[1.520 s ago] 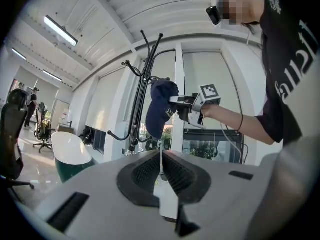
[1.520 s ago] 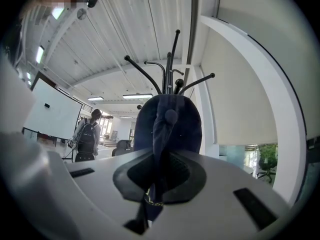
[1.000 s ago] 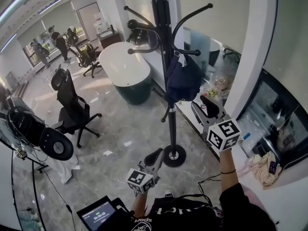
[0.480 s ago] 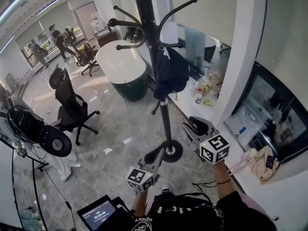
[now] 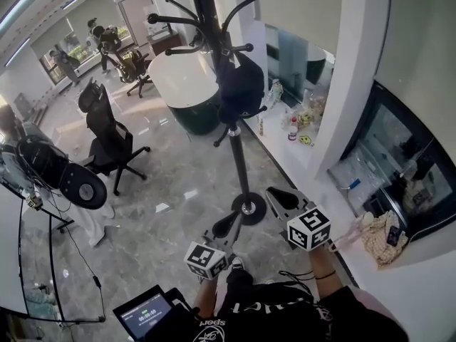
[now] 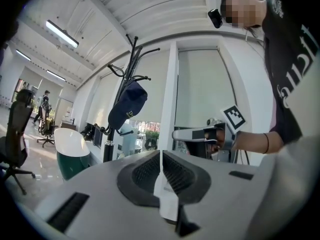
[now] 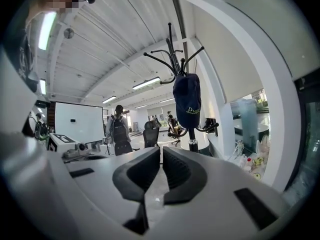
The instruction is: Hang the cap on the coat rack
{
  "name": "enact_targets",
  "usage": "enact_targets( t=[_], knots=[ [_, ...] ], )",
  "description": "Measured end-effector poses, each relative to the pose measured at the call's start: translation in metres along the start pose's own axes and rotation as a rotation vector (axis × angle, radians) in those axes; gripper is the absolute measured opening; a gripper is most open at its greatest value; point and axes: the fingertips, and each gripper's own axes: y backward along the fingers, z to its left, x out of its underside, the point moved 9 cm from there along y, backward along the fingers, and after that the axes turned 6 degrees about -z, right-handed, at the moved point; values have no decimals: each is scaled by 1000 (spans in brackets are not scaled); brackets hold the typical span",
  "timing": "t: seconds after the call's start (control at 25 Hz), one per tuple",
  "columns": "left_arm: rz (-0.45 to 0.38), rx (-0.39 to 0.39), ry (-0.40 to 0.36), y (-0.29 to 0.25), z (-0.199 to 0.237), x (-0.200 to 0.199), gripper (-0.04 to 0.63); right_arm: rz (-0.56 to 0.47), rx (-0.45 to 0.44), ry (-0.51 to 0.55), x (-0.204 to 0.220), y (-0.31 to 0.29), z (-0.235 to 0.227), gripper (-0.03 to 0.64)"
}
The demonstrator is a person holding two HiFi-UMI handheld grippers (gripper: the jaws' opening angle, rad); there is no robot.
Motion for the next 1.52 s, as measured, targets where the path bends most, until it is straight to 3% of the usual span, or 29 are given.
enact_targets(
  t=[0.44, 0.88, 1.12, 1.52],
  knots=[
    [25, -61, 20, 26, -82, 20, 6, 73, -95, -75, 32, 65, 23, 18],
    [28, -101, -4, 61, -101, 15, 6, 125, -171, -124, 55, 84, 72, 17],
    [10, -66, 0, 91, -112, 10, 6, 145, -154, -125, 65, 97, 110, 17],
    [28, -71, -9, 208, -138, 6, 6, 152, -101, -152, 86, 126, 215, 17]
  ],
)
